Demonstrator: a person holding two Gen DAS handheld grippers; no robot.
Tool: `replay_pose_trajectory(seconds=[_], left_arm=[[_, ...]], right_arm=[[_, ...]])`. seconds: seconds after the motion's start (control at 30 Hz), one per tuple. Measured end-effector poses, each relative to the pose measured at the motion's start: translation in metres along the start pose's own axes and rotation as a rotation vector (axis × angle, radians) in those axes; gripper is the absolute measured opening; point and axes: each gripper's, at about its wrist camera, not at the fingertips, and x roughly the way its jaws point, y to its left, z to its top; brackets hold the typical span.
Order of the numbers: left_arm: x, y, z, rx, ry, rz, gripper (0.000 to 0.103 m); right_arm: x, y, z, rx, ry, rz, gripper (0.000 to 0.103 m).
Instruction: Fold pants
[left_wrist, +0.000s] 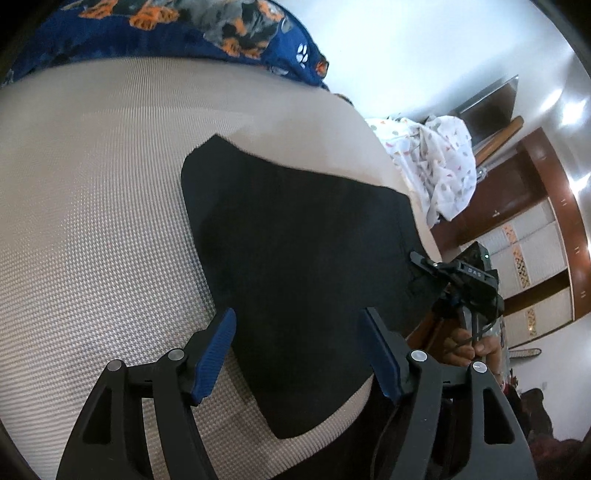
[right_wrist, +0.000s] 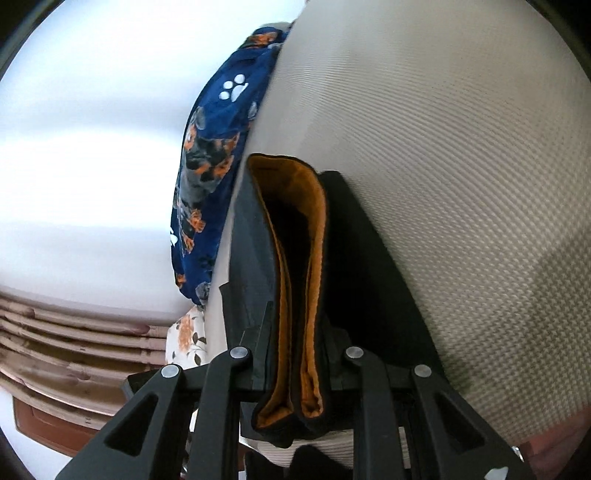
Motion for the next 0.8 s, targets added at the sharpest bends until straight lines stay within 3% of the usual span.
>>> replay_pose_trajectory(seconds=[0.3, 0.57, 0.7, 0.8], left_arm=[[0.024, 0.003, -0.002, -0.002, 0.038, 0.051, 0.070], [0.028, 0.011, -0.002, -0.046, 0.041, 0.016, 0.070], [0.025, 0.021, 0.001, -0.054, 0.037, 0.006, 0.070], [0.030, 0.025, 0.003, -0.041, 0.052, 0.017, 0.070]], right_arm=[[-0.006, -0.011, 0.008, 0.005, -0.025, 0.014, 0.023], [-0.044, 0.005, 0.016, -0.107, -0.100, -0.130, 0.033], [-0.039, 0.026, 0.023, -0.227, -0.059, -0.216, 0.045], [-0.020, 0.035, 0.029, -0.294, 0.015, -0.263, 0.045]])
